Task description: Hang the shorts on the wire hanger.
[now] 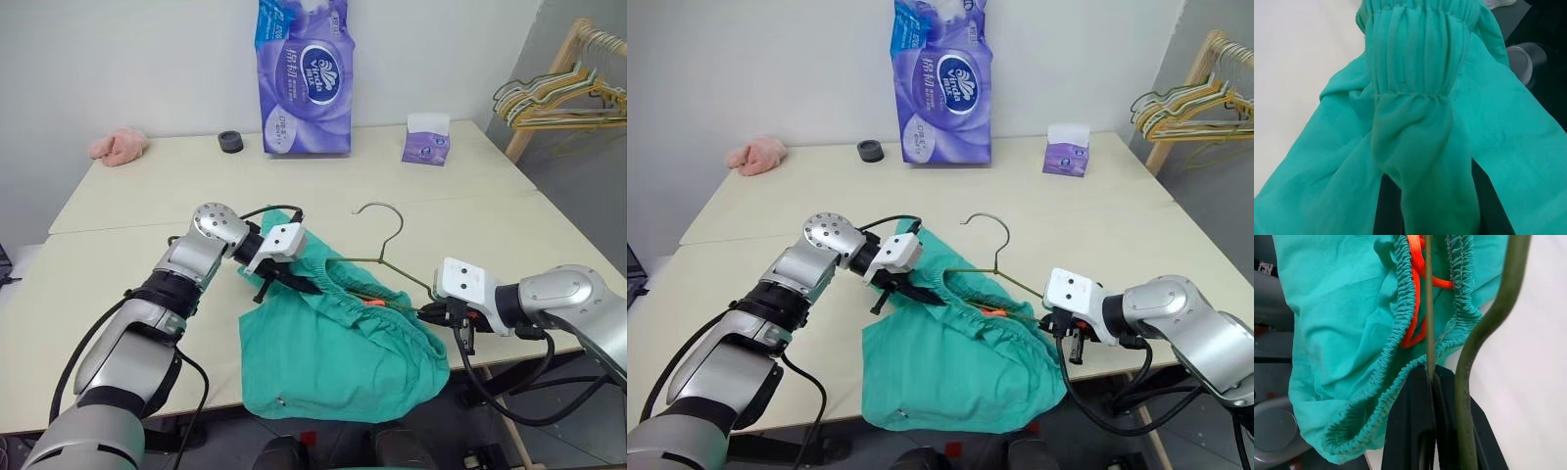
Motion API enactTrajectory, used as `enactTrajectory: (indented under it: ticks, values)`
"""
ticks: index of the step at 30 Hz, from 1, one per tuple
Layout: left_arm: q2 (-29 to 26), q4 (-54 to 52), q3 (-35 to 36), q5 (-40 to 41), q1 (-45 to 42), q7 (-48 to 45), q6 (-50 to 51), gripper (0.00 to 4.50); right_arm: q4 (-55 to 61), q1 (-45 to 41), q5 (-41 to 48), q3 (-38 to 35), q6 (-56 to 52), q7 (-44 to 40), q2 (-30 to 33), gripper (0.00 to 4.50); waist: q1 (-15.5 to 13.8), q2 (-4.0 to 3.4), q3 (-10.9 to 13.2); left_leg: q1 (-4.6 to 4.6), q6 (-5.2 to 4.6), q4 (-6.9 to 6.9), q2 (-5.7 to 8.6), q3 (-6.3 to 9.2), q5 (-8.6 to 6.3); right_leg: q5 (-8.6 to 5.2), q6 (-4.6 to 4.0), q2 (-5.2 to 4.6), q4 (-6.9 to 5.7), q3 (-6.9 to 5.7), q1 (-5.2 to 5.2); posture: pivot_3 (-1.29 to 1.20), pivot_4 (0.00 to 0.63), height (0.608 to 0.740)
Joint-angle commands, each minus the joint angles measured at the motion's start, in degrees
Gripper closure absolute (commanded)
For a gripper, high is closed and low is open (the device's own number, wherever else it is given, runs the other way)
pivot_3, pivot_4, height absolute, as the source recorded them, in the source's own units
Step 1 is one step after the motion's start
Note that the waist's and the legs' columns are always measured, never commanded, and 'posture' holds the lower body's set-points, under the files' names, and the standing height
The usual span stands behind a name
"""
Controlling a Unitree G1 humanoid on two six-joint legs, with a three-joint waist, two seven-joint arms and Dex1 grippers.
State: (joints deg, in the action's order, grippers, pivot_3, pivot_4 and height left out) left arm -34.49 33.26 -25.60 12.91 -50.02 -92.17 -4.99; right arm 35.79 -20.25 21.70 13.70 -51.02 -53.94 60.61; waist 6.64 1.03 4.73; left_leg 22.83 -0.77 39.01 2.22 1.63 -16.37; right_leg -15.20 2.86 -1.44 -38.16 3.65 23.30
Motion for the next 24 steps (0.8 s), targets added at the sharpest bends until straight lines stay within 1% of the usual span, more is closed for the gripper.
enactTrajectory:
  ticks: [1,5,7,10,12,13,14,16,18,20,21,24]
  values:
    - [-0.3,-1.3,0.1,0.3,0.2,-0.3,-0.1,4.5,2.8,-1.0,-0.9,-0.7,4.6,-2.3,1.1,4.5,0.0,0.0,0.0,0.0,0.0,0.0,0.0,0.0,0.0,0.0,0.0,0.0,0.0,0.0,0.0,-0.22,0.057,0.74]
    - [-0.3,-1.2,0.4,0.0,0.4,-0.3,-0.6,4.5,0.8,-0.4,-4.7,-1.3,10.8,-5.7,5.1,3.45,0.1,-0.01,0.0,0.0,0.0,0.0,0.01,-0.01,0.0,0.0,0.0,0.0,0.0,0.0,0.0,-0.22,0.058,0.74]
    - [-0.2,-0.7,0.9,-0.3,0.4,-0.3,-0.8,4.5,-1.0,0.2,-6.3,-2.6,13.9,-7.4,7.8,2.79,0.1,-0.01,0.0,0.0,0.0,0.01,0.01,-0.01,0.0,0.0,0.0,0.0,0.0,-0.01,-0.01,-0.22,0.058,0.74]
    - [0.2,0.0,2.0,-0.9,0.3,-0.3,-1.0,4.5,-4.5,3.1,-7.7,-7.2,17.8,-8.9,12.0,1.75,0.1,-0.01,0.0,-0.01,-0.01,0.02,0.03,-0.05,0.0,0.0,0.0,0.0,0.01,0.02,-0.01,-0.22,0.059,0.74]
    - [0.7,0.7,3.0,-1.4,0.1,-0.2,-1.3,4.5,-6.9,7.2,-7.8,-12.0,19.0,-8.8,13.5,1.09,-0.1,0.0,0.0,-0.01,-0.01,0.03,0.02,-0.06,0.0,0.0,0.0,0.0,0.01,0.02,-0.02,-0.22,0.059,0.74]
    - [0.8,0.9,3.6,-1.5,0.2,0.1,-1.3,4.5,-8.9,12.7,-8.6,-17.2,19.9,-8.9,13.5,1.09,-0.2,0.01,0.0,-0.01,-0.01,0.03,0.02,-0.06,0.0,0.0,0.0,0.0,0.02,0.02,-0.04,-0.21,0.064,0.74]
    - [0.9,1.0,4.1,-1.7,0.2,0.4,-1.3,4.5,-10.1,17.9,-8.8,-22.5,21.2,-9.0,12.2,1.09,-0.5,0.08,0.0,0.0,-0.01,0.02,0.02,-0.04,0.0,0.0,0.0,0.0,0.03,0.0,-0.04,-0.21,0.064,0.74]
    - [1.0,0.9,5.0,-1.9,0.5,0.8,-1.3,4.5,-8.6,24.7,-5.3,-31.4,18.1,-6.7,6.3,1.09,-0.6,0.12,0.0,-0.01,-0.01,0.01,0.02,0.02,0.0,0.0,0.0,0.01,0.05,-0.05,-0.1,-0.22,0.067,0.74]
    - [1.0,0.5,6.0,-1.9,0.8,1.2,-0.9,4.5,-4.4,28.6,-2.2,-36.7,15.8,-2.0,-1.9,1.09,-0.6,0.09,0.0,-0.01,-0.01,0.0,0.02,0.0,0.0,0.0,0.0,0.04,0.0,0.01,-0.09,-0.22,0.069,0.74]
    - [0.8,0.1,7.1,-1.9,1.1,1.7,-0.4,4.5,0.5,32.9,0.1,-39.5,14.9,1.7,-9.5,1.09,-0.4,0.09,0.0,-0.06,-0.01,0.02,0.01,-0.02,0.0,0.0,0.0,0.05,-0.1,0.06,-0.09,-0.22,0.071,0.74]
    - [0.7,-0.1,7.7,-1.7,1.2,1.9,0.2,4.5,3.5,35.2,1.3,-39.7,13.9,3.2,-12.6,1.09,-0.3,0.08,0.0,-0.11,-0.01,0.03,-0.01,-0.03,0.01,-0.01,0.01,0.06,-0.24,0.08,-0.09,-0.22,0.071,0.74]
    - [0.3,-0.8,9.1,-1.5,1.2,2.1,1.7,4.5,9.7,40.4,4.6,-38.3,9.7,7.0,-18.9,1.09,-0.1,0.06,-0.1,-0.31,0.02,0.07,0.0,-0.16,0.02,-0.03,0.03,0.08,-0.58,0.22,-0.09,-0.22,0.072,0.74]
